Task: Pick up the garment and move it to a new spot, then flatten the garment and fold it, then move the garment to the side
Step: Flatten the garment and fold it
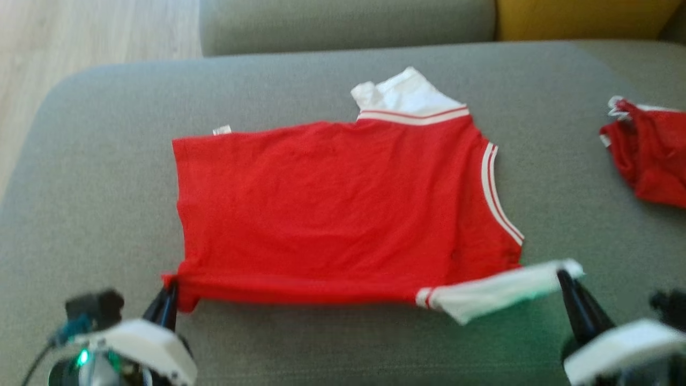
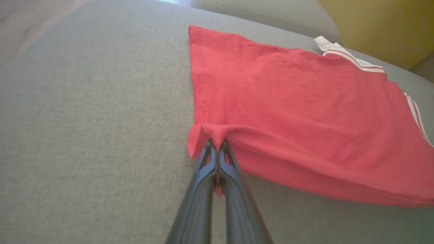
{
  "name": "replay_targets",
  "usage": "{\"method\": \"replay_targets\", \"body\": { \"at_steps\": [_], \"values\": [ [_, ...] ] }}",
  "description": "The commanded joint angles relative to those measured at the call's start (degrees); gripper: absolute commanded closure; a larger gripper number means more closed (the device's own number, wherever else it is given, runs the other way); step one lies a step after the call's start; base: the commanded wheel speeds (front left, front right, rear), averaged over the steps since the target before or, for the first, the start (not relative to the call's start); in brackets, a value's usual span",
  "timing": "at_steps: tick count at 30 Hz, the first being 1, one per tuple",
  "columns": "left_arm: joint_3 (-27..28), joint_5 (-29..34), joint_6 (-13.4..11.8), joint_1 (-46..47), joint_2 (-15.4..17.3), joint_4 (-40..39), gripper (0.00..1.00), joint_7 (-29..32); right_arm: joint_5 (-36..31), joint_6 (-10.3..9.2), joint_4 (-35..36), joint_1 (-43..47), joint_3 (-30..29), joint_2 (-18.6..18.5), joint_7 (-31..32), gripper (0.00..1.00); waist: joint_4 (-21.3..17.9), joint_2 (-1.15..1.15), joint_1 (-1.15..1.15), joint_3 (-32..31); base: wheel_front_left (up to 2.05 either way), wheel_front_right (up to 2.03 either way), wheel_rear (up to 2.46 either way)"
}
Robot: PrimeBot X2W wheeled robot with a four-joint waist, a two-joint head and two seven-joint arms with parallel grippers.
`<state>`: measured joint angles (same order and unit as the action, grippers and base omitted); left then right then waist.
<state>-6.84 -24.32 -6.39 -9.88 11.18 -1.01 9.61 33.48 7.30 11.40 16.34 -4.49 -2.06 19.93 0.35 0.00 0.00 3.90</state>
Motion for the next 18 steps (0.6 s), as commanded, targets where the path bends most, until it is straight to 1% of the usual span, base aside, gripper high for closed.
{"method": "replay_targets", "body": {
  "at_steps": [1, 5, 9, 13, 18],
  "values": [
    [1.9, -0.9, 0.5, 4.5, 1.2, -0.9, 1.00, 0.7, -0.3, 0.19, 0.9, -4.6, 1.6, -0.9, -0.1, 1.00, 0.5, 0.00, 0.00, 2.0, 0.00, 0.00, 0.00],
    [1.5, -2.3, 1.9, 9.9, 1.3, 2.2, 1.00, 2.5, -1.0, 0.19, -3.4, -12.0, 3.2, -2.1, -0.7, 1.00, 1.2, 0.00, 0.00, 5.3, 0.00, 0.00, 0.00],
    [1.6, -3.3, 2.9, 13.9, 1.4, 5.6, 1.00, 2.6, -1.0, 0.19, -8.1, -18.2, 4.3, -3.4, -2.3, 1.00, 1.4, 0.00, 0.00, 7.6, 0.00, 0.00, 0.00],
    [2.1, -4.0, 3.4, 16.7, 1.7, 8.5, 1.00, 2.1, -0.3, 0.19, -13.0, -23.4, 4.9, -4.6, -5.1, 1.00, 1.5, 0.00, 0.00, 9.3, 0.00, 0.00, 0.00],
    [2.4, -5.0, 4.1, 18.5, 1.8, 11.7, 1.00, 1.8, 1.4, 0.19, -18.8, -28.3, 7.7, -5.9, -6.9, 1.00, 1.6, 0.00, 0.00, 10.5, 0.00, 0.00, 0.00]
  ]
}}
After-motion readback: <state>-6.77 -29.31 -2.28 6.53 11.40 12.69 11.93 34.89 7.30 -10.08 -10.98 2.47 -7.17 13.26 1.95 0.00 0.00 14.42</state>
